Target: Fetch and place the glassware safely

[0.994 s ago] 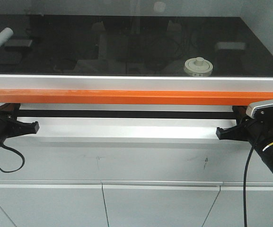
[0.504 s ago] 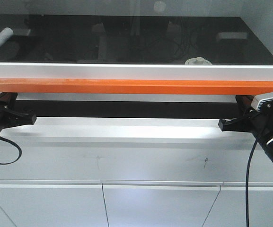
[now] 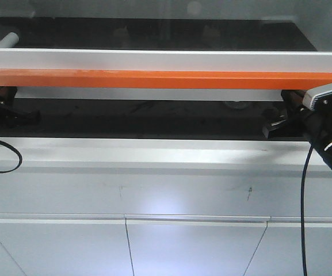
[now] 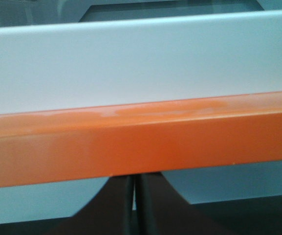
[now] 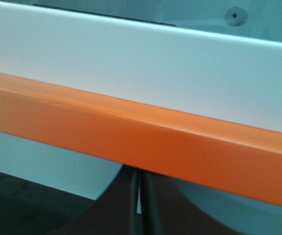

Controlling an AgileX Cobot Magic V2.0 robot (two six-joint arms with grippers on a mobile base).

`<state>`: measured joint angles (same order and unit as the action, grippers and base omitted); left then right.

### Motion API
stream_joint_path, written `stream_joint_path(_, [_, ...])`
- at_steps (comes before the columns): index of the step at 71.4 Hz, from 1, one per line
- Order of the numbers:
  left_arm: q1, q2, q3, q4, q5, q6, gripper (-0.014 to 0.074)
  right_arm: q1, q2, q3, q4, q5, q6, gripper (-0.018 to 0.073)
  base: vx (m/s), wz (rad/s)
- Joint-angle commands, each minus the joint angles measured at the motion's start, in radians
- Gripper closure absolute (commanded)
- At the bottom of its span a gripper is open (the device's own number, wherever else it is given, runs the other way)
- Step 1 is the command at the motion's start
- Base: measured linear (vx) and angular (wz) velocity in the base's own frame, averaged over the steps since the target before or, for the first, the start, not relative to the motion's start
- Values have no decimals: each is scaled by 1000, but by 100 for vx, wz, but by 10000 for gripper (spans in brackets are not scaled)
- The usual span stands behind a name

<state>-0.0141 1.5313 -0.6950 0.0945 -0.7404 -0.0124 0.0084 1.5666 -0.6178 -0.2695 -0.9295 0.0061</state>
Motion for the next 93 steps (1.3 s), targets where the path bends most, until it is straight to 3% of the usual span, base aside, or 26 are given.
stream_joint_path(1, [-1, -43, -134, 19, -193, -2, 603, -4, -43, -134, 68, -191, 1, 560, -6, 2])
stream_joint_path(39, [-1, -16, -382, 23, -39, 0, 603, -4, -73, -306, 69, -97, 12, 560, -7, 4])
stream_joint_path(57, [-1, 0, -529, 125, 54, -44, 603, -4, -87, -416, 14, -60, 48, 560, -4, 3])
stream_joint_path(65, [-1, 0, -584, 121, 83, -44, 603, -4, -110, -470, 3, -4, 62, 560, -4, 5])
stream_joint_path(93, [-1, -10, -592, 124, 174, -114, 603, -4, -166, -498, 3, 127, 97, 560, -1, 2])
